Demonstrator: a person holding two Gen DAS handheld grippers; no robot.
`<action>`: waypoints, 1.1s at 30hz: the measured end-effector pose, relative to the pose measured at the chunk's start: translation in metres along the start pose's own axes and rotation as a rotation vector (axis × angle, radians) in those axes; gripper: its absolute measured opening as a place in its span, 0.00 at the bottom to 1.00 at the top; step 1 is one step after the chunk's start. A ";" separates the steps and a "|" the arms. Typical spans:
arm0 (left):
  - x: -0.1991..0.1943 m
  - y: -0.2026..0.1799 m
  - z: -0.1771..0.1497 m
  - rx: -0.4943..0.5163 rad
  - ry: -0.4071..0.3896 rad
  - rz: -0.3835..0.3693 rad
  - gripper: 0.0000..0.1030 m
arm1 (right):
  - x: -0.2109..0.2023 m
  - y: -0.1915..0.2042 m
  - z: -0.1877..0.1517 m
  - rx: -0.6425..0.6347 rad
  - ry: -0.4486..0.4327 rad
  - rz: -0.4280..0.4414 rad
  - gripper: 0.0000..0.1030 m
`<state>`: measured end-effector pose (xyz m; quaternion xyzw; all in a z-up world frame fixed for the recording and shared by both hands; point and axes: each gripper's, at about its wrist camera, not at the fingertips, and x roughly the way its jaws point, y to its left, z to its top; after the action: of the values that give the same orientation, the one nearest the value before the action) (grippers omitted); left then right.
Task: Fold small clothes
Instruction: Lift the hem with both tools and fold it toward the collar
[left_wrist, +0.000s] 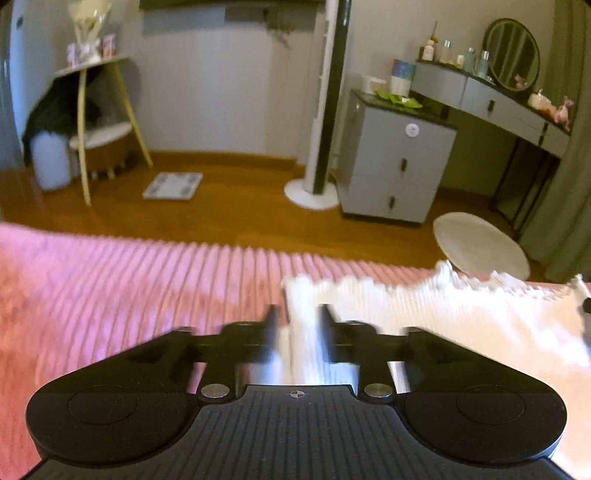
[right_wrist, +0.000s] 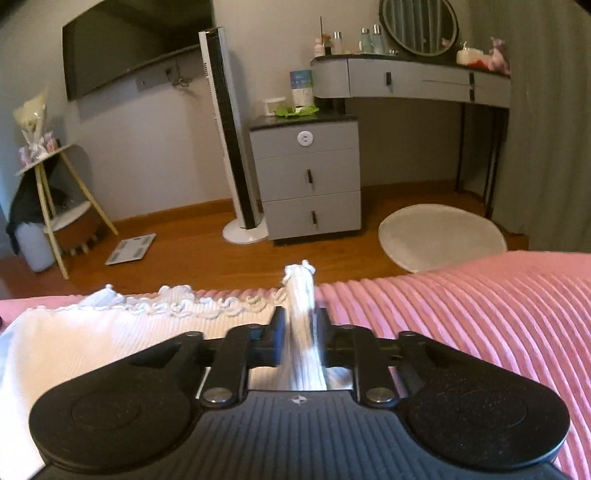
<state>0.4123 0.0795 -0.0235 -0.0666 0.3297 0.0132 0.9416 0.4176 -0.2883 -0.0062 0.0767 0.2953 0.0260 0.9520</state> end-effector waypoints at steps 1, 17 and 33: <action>-0.004 0.004 -0.004 0.000 0.005 -0.013 0.53 | -0.003 -0.001 -0.002 0.001 0.001 0.014 0.21; 0.001 -0.006 0.005 0.007 0.017 -0.001 0.06 | 0.004 0.036 0.001 -0.183 -0.037 -0.158 0.05; -0.028 -0.024 -0.020 0.119 0.066 0.047 0.32 | -0.064 0.066 -0.065 -0.188 -0.070 -0.063 0.15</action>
<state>0.3802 0.0533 -0.0187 -0.0031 0.3624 0.0134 0.9319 0.3280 -0.2207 -0.0129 -0.0215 0.2604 0.0209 0.9650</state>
